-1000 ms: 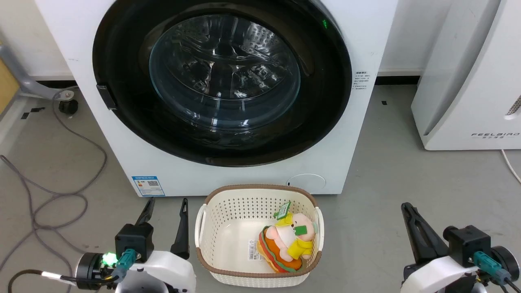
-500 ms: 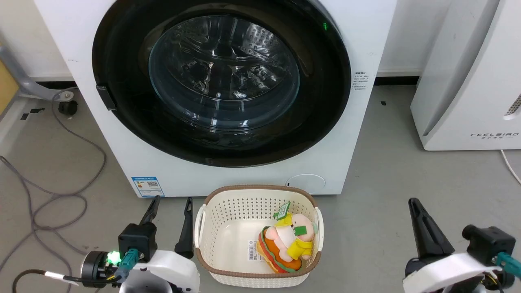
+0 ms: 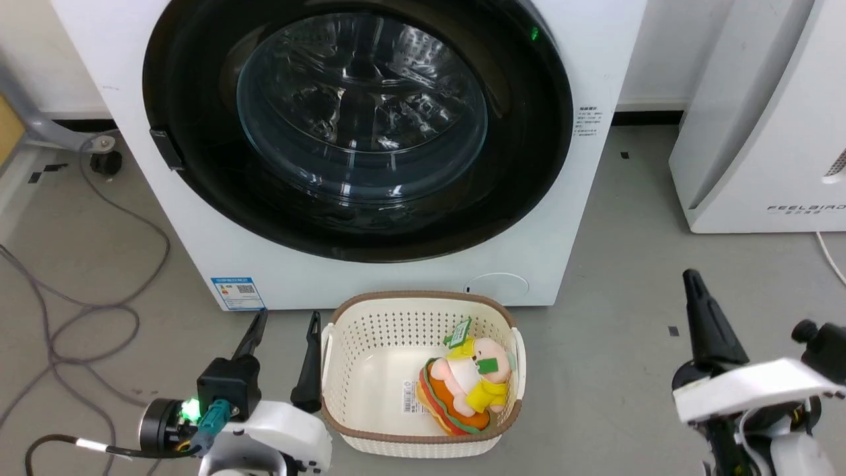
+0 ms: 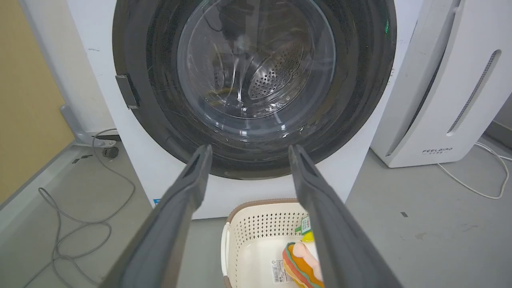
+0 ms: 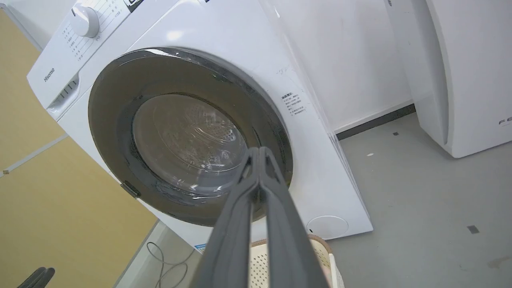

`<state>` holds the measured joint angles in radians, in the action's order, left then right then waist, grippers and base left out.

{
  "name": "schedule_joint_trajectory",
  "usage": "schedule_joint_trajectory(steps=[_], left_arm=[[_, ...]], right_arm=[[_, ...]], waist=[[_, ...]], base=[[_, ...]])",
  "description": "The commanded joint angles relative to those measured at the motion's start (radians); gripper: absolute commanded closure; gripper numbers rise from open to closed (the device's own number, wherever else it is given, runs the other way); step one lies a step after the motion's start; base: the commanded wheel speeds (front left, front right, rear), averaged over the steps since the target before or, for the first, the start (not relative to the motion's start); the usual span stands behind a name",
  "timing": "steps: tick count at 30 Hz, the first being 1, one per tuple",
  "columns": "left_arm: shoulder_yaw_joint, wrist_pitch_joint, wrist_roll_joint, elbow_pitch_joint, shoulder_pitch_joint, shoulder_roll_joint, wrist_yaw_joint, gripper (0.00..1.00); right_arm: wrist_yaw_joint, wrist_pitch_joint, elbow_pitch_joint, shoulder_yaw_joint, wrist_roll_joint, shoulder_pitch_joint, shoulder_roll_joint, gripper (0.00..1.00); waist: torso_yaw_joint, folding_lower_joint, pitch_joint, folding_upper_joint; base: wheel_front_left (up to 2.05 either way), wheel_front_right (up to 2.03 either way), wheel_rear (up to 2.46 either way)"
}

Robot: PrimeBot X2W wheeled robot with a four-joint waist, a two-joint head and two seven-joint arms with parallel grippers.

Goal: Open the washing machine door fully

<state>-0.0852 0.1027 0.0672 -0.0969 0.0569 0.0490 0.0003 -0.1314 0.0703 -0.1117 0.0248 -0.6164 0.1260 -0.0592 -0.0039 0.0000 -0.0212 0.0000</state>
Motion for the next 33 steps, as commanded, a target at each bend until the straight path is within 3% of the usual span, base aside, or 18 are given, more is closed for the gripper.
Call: schedule_joint_trajectory(steps=[1,13,33], left_arm=[[-0.004,0.011,0.010,-0.003,0.023,0.001,0.004,0.00],[-0.007,0.034,0.017,0.003,0.055,0.001,0.001,0.00],[-0.025,0.076,0.034,0.044,0.147,0.001,0.003,0.00]], right_arm=[[0.000,-0.006,-0.020,0.008,-0.041,0.038,-0.010,1.00],[0.000,-0.039,-0.210,0.040,-0.183,0.269,-0.071,1.00],[0.000,-0.138,-0.586,0.003,-0.342,0.853,-0.149,1.00]], waist=[[0.001,0.0000,-0.006,0.0000],[0.003,0.0000,-0.053,0.0000],[0.022,0.0000,-0.188,0.0000]], base=[[0.00,0.00,0.00],[0.00,0.00,0.00],[0.00,0.00,0.00]])
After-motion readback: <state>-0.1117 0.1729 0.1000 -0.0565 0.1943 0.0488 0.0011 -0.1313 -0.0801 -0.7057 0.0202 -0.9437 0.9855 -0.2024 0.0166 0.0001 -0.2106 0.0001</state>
